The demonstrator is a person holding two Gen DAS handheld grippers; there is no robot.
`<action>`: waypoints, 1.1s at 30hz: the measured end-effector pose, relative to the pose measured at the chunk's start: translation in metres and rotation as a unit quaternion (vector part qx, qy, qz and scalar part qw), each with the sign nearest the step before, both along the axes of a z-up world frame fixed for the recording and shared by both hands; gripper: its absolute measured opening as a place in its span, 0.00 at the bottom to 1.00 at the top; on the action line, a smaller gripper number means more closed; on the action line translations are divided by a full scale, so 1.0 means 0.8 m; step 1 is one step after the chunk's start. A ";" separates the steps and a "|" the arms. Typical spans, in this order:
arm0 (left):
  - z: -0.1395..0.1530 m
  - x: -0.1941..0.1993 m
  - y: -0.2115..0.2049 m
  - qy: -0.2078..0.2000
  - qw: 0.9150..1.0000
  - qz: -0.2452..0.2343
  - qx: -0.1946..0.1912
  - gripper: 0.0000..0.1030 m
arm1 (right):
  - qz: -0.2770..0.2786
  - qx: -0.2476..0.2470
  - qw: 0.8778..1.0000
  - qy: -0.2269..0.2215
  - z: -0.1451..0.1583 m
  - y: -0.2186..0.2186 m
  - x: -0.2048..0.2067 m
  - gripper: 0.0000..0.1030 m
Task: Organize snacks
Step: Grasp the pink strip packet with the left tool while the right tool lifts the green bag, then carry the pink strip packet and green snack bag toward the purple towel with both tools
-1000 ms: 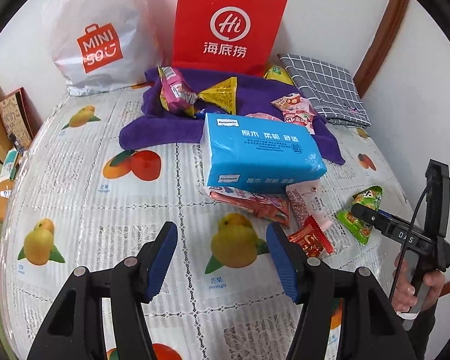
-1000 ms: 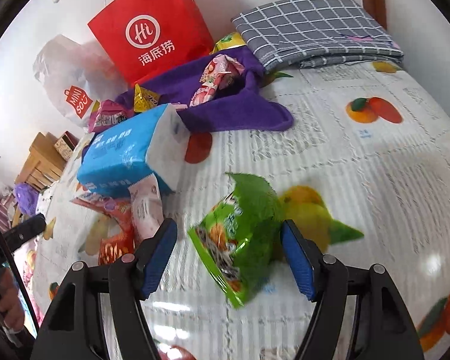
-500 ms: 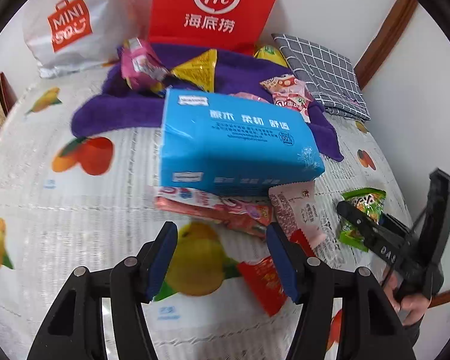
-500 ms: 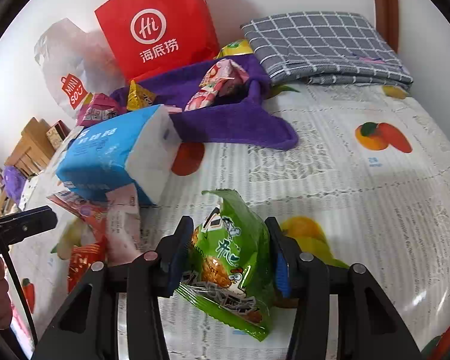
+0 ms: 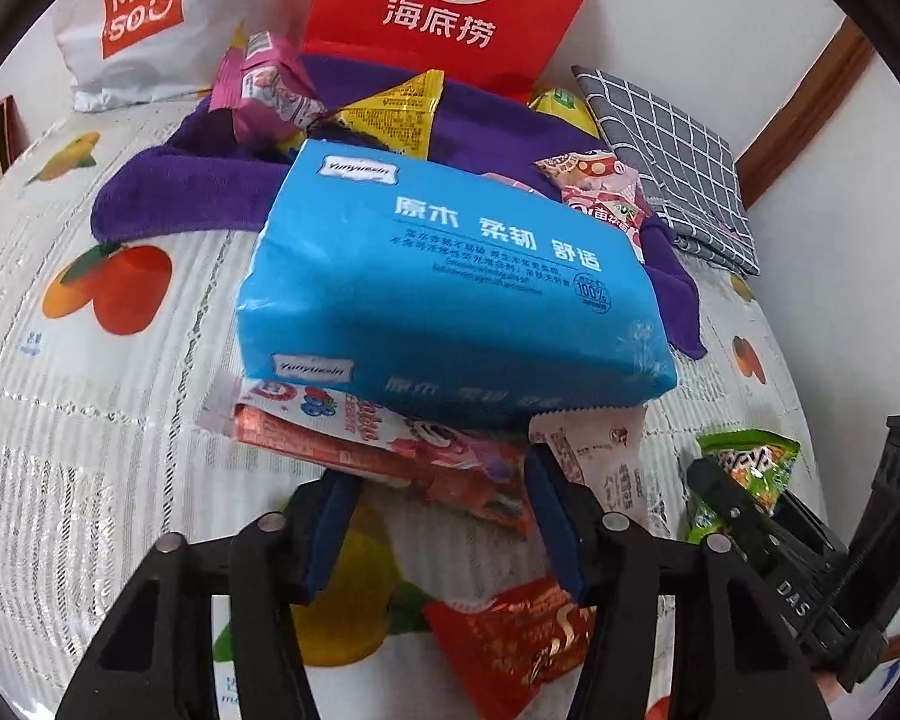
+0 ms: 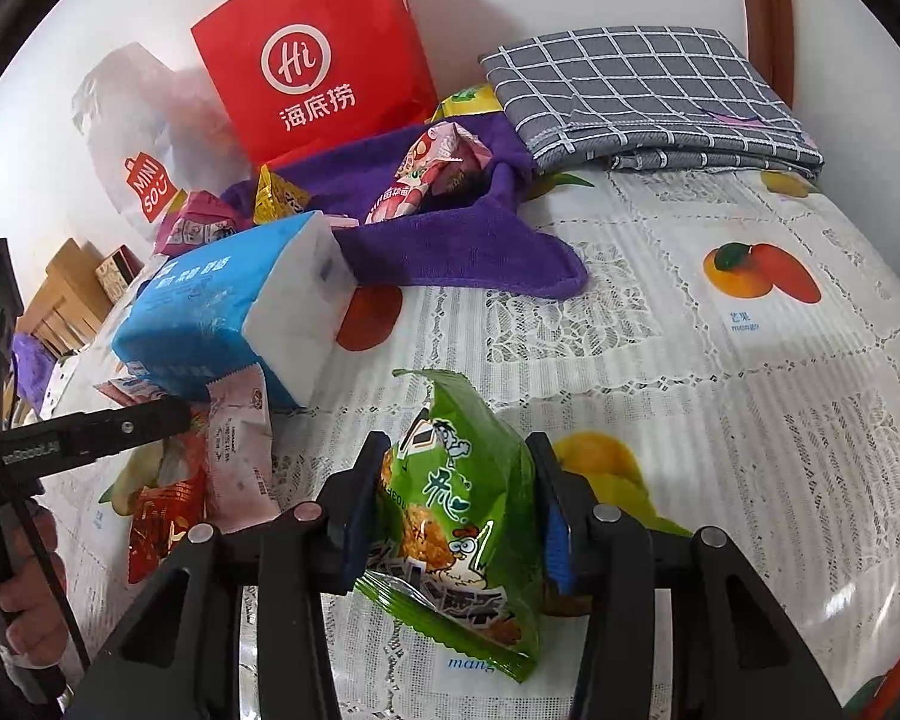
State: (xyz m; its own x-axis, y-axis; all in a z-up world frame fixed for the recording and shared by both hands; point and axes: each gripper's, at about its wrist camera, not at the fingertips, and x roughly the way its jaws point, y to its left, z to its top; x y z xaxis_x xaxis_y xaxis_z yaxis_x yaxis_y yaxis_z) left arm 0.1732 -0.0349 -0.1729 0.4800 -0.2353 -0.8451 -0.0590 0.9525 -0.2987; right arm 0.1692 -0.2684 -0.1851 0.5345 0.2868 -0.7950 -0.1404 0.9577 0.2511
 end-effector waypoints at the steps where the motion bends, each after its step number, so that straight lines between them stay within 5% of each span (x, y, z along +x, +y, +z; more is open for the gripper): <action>1: 0.000 0.001 -0.001 -0.001 1.000 0.001 0.000 0.48 | 0.000 0.002 1.000 0.000 0.000 -0.001 0.000 0.44; 8: -0.001 0.004 0.000 0.004 1.000 0.011 -0.029 0.24 | 0.001 -0.006 1.000 -0.001 0.000 0.001 0.000 0.44; 24: 0.046 -0.042 0.052 -0.028 0.999 0.017 -0.027 0.20 | -0.004 -0.014 1.000 -0.002 0.006 0.002 -0.007 0.41; 33: 0.084 -0.059 0.078 -0.063 0.998 0.014 -0.021 0.20 | -0.015 -0.007 1.000 -0.025 0.062 0.008 -0.030 0.41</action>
State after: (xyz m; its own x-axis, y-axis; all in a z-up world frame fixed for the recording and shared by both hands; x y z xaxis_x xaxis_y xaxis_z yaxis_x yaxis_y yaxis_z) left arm 0.1264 0.0271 -0.1057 0.5881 -0.2540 -0.7678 -0.0456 0.9375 -0.3451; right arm 0.1449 -0.2616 -0.1359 0.5817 0.2590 -0.7711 -0.1239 0.9651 0.2307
